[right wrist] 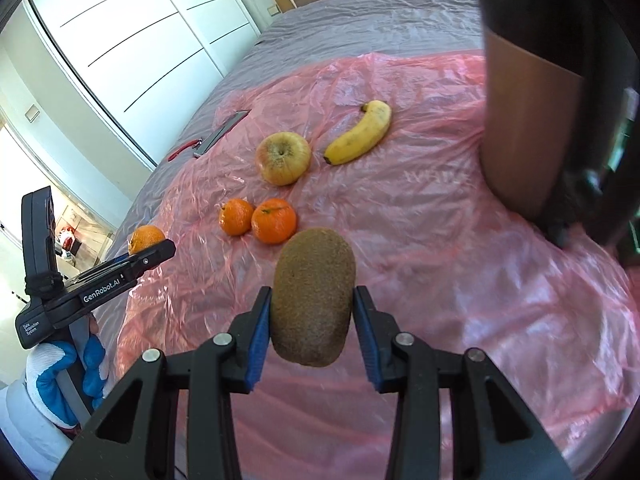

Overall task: Organize fruits
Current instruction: 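Carry the tangerine and kiwi over the green tray with both tools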

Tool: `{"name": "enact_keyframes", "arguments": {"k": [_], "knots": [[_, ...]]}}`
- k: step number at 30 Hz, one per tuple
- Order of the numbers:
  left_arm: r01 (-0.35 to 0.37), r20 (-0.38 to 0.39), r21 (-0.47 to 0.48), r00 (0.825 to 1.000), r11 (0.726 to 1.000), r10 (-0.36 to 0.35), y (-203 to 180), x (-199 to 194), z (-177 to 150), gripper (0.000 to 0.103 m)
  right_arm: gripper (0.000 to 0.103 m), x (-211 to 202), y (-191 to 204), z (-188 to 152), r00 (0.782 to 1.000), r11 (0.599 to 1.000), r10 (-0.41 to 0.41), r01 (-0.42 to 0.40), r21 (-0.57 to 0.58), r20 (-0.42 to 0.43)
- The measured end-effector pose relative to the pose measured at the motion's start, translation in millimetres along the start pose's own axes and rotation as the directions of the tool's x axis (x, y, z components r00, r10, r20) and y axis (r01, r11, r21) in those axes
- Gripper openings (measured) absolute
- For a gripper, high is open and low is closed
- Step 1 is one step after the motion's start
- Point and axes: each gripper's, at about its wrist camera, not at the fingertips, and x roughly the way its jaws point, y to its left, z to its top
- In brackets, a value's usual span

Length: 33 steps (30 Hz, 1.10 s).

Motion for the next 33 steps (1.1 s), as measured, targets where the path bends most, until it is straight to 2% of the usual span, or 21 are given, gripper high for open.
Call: {"name": "enact_keyframes", "arguments": {"k": [6, 13, 17, 25, 33], "knots": [[0.09, -0.024, 0.034, 0.996, 0.995, -0.089, -46.1, -22.8, -22.9, 0.038, 0.016, -46.2, -39.5, -27.9, 0.999, 0.998, -0.024, 0.022, 0.052, 0.033], [0.195, -0.061, 0.105, 0.98, 0.975, -0.189, -120.9, -44.9, -42.0, 0.038, 0.016, -102.5, -93.9, -52.3, 0.993, 0.989, -0.06, 0.046, 0.141, 0.101], [0.249, -0.089, 0.162, 0.967, 0.955, -0.238, -172.3, -54.4, -48.1, 0.038, 0.016, -130.2, -124.7, -64.1, 0.986, 0.98, -0.087, 0.06, 0.19, 0.139], [0.32, -0.147, 0.287, 0.946, 0.903, -0.289, -268.0, -60.3, -58.6, 0.038, 0.016, -170.9, -196.1, -82.4, 0.971, 0.952, -0.146, 0.086, 0.292, 0.189], [0.384, -0.205, 0.363, 0.922, 0.849, -0.33, -364.5, -45.2, -55.2, 0.038, 0.016, -190.4, -253.4, -74.4, 0.955, 0.936, -0.193, 0.109, 0.334, 0.227]]}}
